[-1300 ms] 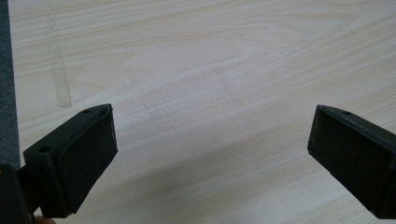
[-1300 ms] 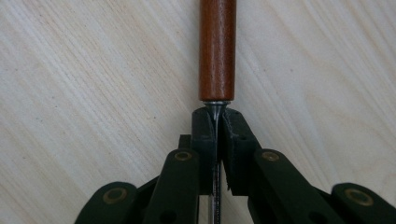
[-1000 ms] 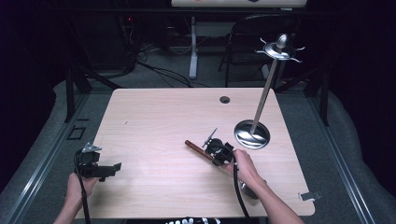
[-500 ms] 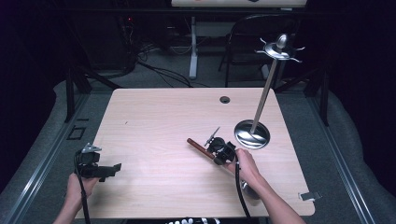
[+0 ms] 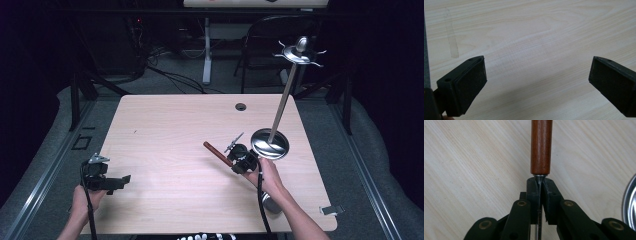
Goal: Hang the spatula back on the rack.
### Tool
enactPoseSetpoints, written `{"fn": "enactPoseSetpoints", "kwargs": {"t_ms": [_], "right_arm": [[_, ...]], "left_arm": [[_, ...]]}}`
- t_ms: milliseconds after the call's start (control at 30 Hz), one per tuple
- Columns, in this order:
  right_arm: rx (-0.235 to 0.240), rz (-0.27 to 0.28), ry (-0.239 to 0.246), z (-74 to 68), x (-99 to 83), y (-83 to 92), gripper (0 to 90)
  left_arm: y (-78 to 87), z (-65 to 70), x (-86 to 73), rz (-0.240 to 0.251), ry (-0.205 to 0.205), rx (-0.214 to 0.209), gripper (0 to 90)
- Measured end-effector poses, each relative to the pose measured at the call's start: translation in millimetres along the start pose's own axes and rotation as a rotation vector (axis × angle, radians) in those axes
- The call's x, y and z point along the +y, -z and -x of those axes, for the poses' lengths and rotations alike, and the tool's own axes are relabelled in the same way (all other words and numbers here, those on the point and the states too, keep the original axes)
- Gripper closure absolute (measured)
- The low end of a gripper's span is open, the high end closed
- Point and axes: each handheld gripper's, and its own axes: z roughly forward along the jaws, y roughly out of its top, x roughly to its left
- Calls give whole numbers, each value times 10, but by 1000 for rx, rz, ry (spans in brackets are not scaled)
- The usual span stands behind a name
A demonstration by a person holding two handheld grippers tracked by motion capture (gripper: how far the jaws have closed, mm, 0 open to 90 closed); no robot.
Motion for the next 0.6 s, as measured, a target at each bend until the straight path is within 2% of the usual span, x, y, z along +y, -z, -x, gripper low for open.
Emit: {"fn": "enactPoseSetpoints", "kwargs": {"t_ms": [267,367,400,467,600], "right_arm": [[2,77,-51,138,-108,216,846],[2,114,-86,177,-155,254,846],[-4,101,-71,203,-161,280,846],[-9,100,-78,208,-171,312,846],[-16,125,-80,210,-180,361,846]], "left_arm": [[-22,24,15,-8,-7,-2,13],[-22,19,9,-12,-7,-4,13],[-18,16,9,-14,-7,-3,13],[-16,16,9,-14,-9,-1,13],[-20,21,8,-9,-8,-3,13]]}}
